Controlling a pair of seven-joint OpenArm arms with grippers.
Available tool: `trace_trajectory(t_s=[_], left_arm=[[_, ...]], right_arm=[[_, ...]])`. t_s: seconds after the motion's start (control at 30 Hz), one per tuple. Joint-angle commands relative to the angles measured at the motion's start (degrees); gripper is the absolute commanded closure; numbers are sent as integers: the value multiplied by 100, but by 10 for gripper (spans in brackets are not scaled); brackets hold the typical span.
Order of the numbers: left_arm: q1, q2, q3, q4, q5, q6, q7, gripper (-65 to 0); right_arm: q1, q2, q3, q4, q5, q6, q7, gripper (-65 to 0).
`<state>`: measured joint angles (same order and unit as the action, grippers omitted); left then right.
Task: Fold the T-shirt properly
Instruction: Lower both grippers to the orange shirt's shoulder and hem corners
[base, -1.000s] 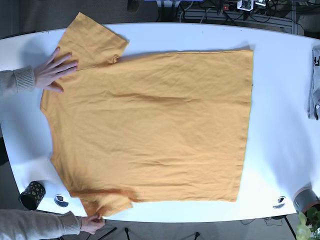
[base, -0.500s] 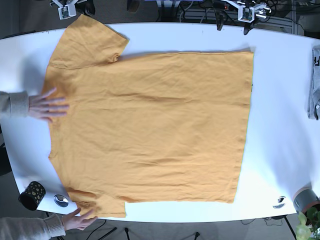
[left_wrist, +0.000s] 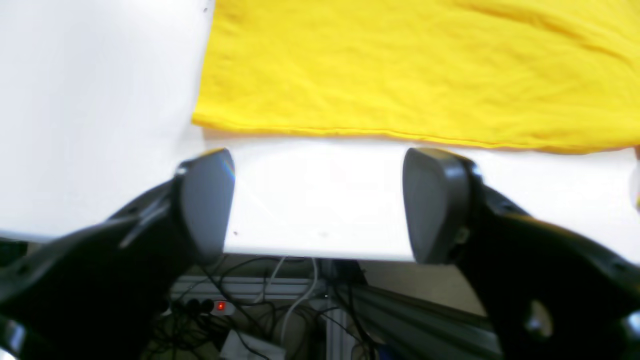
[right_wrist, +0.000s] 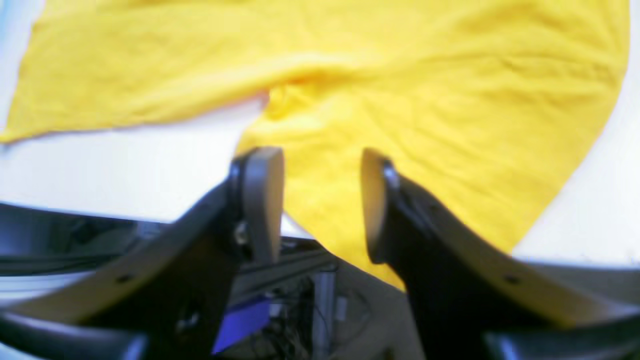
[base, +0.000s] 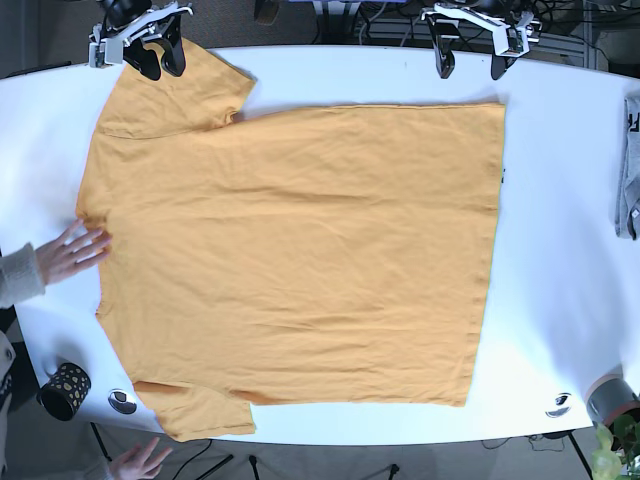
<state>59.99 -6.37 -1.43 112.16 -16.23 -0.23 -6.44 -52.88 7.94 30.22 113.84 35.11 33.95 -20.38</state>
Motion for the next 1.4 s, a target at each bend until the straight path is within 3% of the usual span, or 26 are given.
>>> trace_trajectory(t_s=[0.0,0.23,0.3,0.47,0.57,0.67,0.9,1.37], left_arm=[[10,-9,-11,85,-17,-25,-134,-518],[-7,-9,-11,68,-17,-25,-134,-518],[-16,-9,-11,68,-17,-25,-134,-518],[-148,-9,-2,59,-17,-25,-134,-518],[-192,-9,-11,41,-8,-25,-134,-518],[-201,-9,-11,-11,-8,-25,-134,-518],[-210,-9,-11,-20,-8,-25,-134,-518],[-218,-9,-11,-29,18,-25,-134,-518]], right_arm=[[106,54,112,93,212,46,-322,-252],[976,54,1167,-22,977,117,-2089,-263],[1319,54,1572,-66,1161,310,-2696,-263],[2119,54,2424,-136,1170,583,-3962,-263],[2611,80,2890,-417,1179,605,-4656,-263],[2937,300,3128,-848,1170,605,-5122,-263],[3227,564,3119,-1841,1223,605,-5272,-263],[3218,537,2486,-2887,1179,605,-5254,-255]])
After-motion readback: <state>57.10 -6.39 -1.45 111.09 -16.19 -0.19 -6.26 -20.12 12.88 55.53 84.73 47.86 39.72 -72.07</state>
